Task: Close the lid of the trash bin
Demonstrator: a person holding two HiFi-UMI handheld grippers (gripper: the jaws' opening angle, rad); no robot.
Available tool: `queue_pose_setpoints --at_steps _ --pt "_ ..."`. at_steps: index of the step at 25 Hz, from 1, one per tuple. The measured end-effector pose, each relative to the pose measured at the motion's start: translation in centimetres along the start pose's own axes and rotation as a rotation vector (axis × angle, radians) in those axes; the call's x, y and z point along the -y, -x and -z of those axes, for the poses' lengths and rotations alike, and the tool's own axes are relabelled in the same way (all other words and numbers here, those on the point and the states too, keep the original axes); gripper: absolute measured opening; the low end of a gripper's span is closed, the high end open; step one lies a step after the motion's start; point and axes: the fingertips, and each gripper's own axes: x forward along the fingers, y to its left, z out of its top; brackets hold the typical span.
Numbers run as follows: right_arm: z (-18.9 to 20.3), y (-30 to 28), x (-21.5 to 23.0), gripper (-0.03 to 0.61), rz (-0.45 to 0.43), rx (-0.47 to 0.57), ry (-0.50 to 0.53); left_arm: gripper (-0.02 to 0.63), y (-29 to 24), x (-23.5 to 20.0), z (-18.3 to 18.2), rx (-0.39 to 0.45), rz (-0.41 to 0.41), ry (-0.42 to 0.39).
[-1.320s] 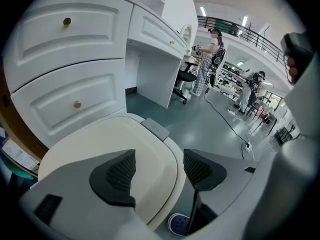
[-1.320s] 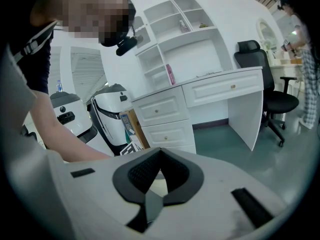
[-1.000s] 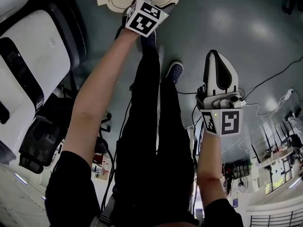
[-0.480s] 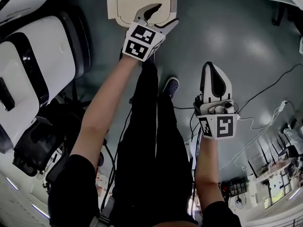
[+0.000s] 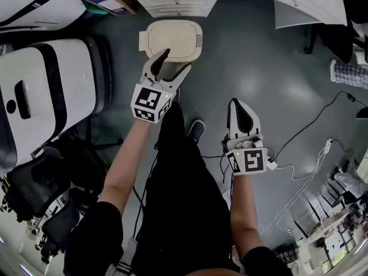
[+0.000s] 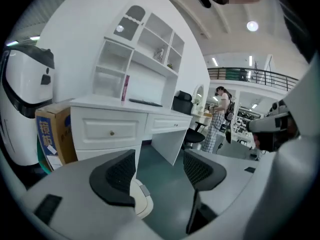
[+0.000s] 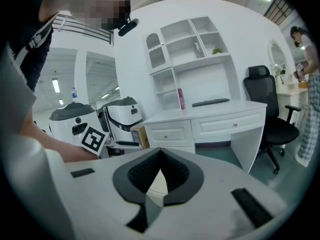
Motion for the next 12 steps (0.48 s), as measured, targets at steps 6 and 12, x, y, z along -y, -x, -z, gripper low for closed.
queue_pose_setpoints --at_steps 6,12 --pt "-3.1 5.5 -2.7 0.006 -0.009 0.007 0.024 0.310 8.7 5.6 -5.6 0.088 -0.012 0.008" --pt "-7.0 10.1 -3.4 0.006 -0.003 0.046 0.049 0.309 15.7 8.0 -11.5 0.192 -0.065 0.000"
